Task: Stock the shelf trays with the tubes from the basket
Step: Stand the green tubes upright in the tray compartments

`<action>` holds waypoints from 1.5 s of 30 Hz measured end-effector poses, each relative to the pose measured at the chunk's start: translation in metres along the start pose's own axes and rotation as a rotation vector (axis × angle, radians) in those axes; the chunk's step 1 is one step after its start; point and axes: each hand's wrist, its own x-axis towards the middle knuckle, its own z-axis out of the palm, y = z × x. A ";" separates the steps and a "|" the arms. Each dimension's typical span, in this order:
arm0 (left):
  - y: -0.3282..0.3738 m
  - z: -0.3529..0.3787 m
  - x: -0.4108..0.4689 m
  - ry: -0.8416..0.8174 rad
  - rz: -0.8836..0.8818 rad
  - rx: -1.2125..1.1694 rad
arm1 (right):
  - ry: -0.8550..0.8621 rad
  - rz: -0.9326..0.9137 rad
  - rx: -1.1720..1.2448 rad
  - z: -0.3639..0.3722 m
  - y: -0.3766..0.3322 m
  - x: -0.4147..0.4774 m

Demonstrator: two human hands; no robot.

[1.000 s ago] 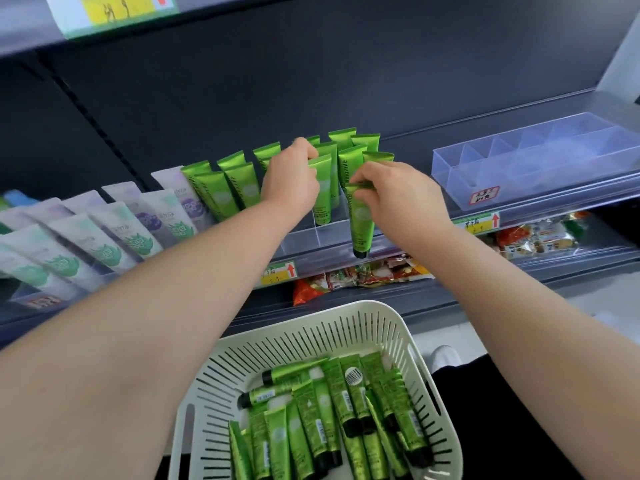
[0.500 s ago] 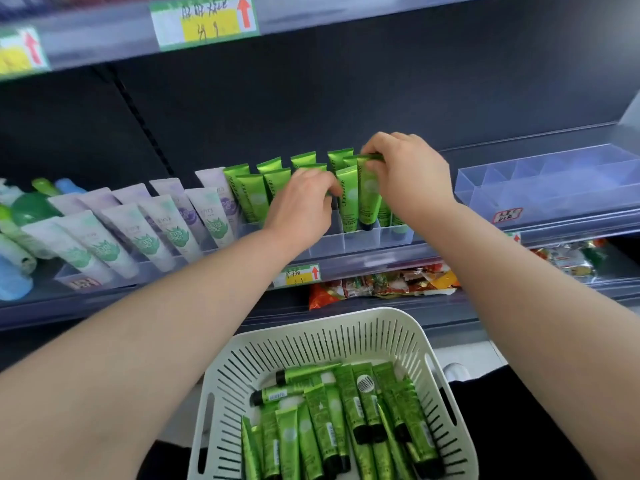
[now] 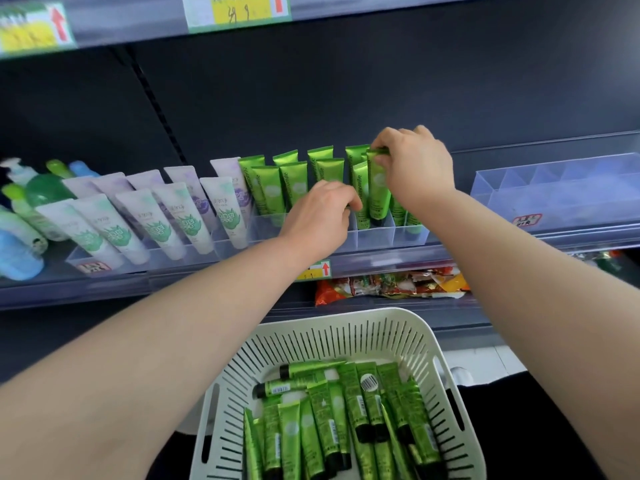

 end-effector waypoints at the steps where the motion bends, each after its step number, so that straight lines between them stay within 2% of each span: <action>1: 0.000 0.000 0.000 -0.005 -0.004 0.008 | -0.014 0.001 -0.005 0.004 0.001 -0.002; 7: -0.007 0.003 -0.005 -0.085 -0.048 0.058 | -0.121 0.026 -0.027 0.023 0.007 -0.013; 11: -0.009 0.005 -0.009 -0.098 -0.062 0.051 | -0.127 0.039 -0.024 0.024 0.009 -0.013; 14: -0.011 0.004 -0.011 -0.089 -0.074 0.029 | -0.089 0.027 -0.024 0.018 0.005 -0.016; 20: -0.014 0.007 -0.029 -0.062 -0.087 -0.029 | 0.096 -0.058 0.010 0.013 -0.013 -0.059; 24: -0.019 0.017 -0.060 -0.039 -0.095 -0.073 | 0.076 -0.093 0.051 0.027 -0.022 -0.109; 29: -0.028 0.042 -0.113 -0.094 -0.183 -0.160 | -0.112 -0.089 0.068 0.065 -0.027 -0.182; 35: -0.041 0.077 -0.176 -0.239 -0.287 -0.128 | -0.732 0.036 0.069 0.112 -0.016 -0.242; 37: -0.042 0.082 -0.188 -0.226 -0.293 -0.111 | -0.822 0.071 0.064 0.122 -0.016 -0.254; 41: -0.040 0.094 -0.203 -0.255 -0.143 -0.058 | -0.966 0.115 0.023 0.141 -0.022 -0.267; 45: -0.045 0.115 -0.222 -0.358 -0.277 -0.058 | -1.048 0.073 -0.028 0.158 -0.031 -0.274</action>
